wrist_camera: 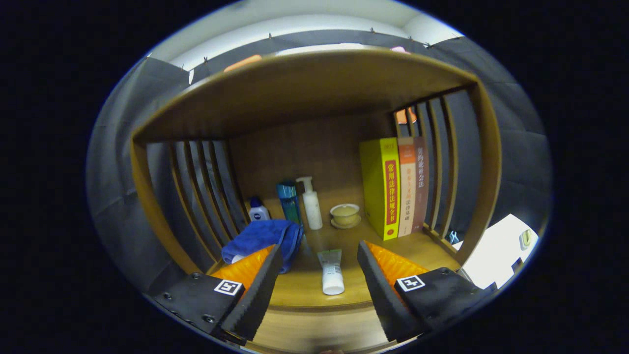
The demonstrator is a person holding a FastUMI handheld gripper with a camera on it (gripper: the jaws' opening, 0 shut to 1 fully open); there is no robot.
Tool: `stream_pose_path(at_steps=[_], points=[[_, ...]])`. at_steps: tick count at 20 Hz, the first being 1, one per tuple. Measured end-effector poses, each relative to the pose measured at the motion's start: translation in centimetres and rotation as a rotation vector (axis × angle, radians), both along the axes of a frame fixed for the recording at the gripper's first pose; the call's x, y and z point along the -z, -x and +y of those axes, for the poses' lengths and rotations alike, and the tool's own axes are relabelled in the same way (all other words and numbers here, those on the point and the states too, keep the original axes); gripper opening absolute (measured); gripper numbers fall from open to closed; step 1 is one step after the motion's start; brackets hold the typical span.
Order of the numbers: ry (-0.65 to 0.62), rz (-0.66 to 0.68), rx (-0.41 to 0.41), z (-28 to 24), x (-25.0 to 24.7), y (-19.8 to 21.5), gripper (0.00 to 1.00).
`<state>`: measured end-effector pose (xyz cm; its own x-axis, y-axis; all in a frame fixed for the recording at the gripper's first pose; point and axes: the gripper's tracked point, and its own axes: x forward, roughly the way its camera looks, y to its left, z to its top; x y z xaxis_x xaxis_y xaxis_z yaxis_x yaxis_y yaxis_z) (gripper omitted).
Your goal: Pull open the drawer, take out the items inside it, and place them on the countertop above the cabinet.
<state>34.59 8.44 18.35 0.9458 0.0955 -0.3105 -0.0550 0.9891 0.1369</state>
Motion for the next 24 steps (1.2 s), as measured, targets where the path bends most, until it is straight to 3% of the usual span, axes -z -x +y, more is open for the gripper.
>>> stream_pose_path(at_steps=[8, 13, 20, 24], points=[[0.031, -0.141, 0.019, -1.7, -1.9, 10.7, 0.99], [0.058, -0.178, 0.033, -1.8, -1.1, 15.1, 0.99], [0.216, -0.297, 0.045, 0.1, -3.2, 17.2, 0.98], [0.209, -0.306, 0.03, 2.0, -0.6, 16.9, 0.98]])
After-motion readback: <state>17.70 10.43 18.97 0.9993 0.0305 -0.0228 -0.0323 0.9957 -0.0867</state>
